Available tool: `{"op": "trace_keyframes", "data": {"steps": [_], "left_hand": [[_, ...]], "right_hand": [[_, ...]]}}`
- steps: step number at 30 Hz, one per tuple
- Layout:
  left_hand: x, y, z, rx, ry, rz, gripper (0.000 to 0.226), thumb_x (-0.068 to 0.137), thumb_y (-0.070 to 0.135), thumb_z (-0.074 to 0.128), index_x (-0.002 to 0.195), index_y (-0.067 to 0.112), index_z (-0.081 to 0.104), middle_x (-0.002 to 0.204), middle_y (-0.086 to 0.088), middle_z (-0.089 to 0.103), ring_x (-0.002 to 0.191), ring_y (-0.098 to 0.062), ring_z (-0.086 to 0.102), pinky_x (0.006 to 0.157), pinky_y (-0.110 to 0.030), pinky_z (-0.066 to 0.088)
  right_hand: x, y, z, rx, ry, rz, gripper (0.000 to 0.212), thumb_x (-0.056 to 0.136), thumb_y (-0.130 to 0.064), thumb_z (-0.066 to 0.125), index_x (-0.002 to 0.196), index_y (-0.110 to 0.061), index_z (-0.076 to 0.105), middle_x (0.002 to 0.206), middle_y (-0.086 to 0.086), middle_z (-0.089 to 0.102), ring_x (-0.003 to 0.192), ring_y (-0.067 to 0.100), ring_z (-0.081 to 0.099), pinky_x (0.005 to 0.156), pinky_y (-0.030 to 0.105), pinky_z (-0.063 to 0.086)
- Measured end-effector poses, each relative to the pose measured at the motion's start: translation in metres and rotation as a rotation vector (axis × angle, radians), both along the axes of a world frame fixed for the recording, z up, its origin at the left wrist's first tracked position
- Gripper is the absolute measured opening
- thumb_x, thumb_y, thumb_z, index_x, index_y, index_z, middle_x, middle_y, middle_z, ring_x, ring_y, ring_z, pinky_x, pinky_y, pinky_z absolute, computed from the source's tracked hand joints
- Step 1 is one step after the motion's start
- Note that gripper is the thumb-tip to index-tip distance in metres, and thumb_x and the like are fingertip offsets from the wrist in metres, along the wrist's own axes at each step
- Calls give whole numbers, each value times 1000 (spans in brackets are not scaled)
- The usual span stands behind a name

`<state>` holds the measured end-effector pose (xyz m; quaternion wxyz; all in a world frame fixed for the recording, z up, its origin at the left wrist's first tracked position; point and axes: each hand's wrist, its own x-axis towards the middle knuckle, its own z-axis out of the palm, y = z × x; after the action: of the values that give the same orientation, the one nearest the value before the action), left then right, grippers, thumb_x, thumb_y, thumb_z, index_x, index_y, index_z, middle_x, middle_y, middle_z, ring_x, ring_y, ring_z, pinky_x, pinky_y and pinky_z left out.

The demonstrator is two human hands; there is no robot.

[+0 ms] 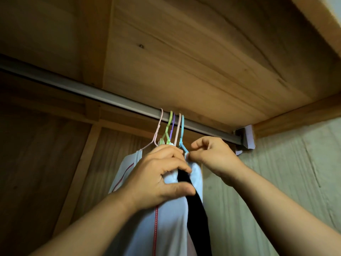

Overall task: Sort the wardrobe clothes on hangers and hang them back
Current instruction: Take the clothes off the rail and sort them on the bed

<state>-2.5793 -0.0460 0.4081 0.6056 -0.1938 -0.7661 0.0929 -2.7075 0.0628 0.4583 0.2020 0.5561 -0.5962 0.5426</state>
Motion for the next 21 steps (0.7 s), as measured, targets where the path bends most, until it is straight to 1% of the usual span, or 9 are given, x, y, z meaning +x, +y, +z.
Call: {"op": "trace_keyframes", "data": {"steps": [3, 5, 8, 9, 11, 12, 16, 19, 21], "left_hand": [[-6, -6, 3, 82, 97, -7, 58, 87, 64, 45, 67, 16, 71, 94, 6, 63, 100, -7, 55, 86, -30, 42], [-9, -6, 4, 228, 71, -1, 44, 78, 58, 56, 60, 19, 66, 102, 13, 61, 109, -4, 51, 92, -24, 37], [-8, 2, 7, 403, -67, -19, 23, 61, 49, 62, 71, 28, 67, 106, 21, 58, 114, 8, 44, 91, -8, 30], [-8, 5, 8, 431, -110, -22, 26, 59, 44, 65, 83, 34, 66, 107, 24, 56, 113, 11, 43, 90, -4, 30], [-7, 9, 10, 499, -185, -36, 54, 60, 37, 68, 111, 47, 53, 116, 28, 50, 115, 15, 41, 91, -4, 31], [-7, 11, 11, 530, -210, -42, 61, 61, 36, 68, 116, 52, 46, 122, 27, 46, 117, 15, 40, 94, -6, 33], [-12, 15, 10, 542, -215, 16, 60, 60, 44, 67, 110, 58, 39, 123, 27, 40, 120, 9, 38, 99, -16, 32], [-17, 21, 11, 506, -158, 51, 58, 63, 44, 70, 114, 50, 42, 109, 37, 38, 117, 10, 34, 91, -1, 26], [-22, 27, 11, 492, -129, 51, 59, 61, 48, 64, 116, 46, 44, 106, 39, 37, 113, 12, 32, 86, 5, 23]], "right_hand": [[-6, -1, 0, 44, 4, -76, 17, 76, -8, 68, 92, -9, 62, 87, 9, 66, 76, 19, 57, 63, 27, 44], [-11, -7, 1, 54, -17, -105, 17, 79, -6, 63, 96, -9, 62, 90, 9, 65, 82, 22, 59, 67, 29, 46], [-19, -19, 1, 63, -82, -100, 16, 75, -4, 63, 89, -10, 61, 87, 10, 64, 82, 26, 59, 73, 37, 50], [-21, -23, 0, 60, -110, -75, 14, 74, -4, 64, 86, -7, 61, 81, 10, 62, 76, 26, 56, 68, 38, 48], [-22, -28, -2, 52, -151, -23, 8, 76, -2, 64, 83, -2, 60, 71, 10, 55, 66, 23, 48, 61, 36, 40], [-23, -28, -3, 46, -156, -10, 6, 78, -1, 62, 84, -1, 60, 69, 10, 53, 64, 22, 47, 60, 35, 38], [-26, -21, -4, -7, -110, -3, 6, 84, -7, 60, 85, -1, 60, 67, 9, 53, 63, 20, 45, 60, 35, 37], [-28, -13, 0, -7, -87, -14, 4, 83, -8, 61, 86, -6, 62, 84, 24, 65, 70, 23, 50, 66, 37, 42], [-28, -6, 5, -1, -100, -4, 2, 85, -4, 59, 85, -5, 61, 95, 30, 65, 73, 24, 51, 68, 36, 41]]}}
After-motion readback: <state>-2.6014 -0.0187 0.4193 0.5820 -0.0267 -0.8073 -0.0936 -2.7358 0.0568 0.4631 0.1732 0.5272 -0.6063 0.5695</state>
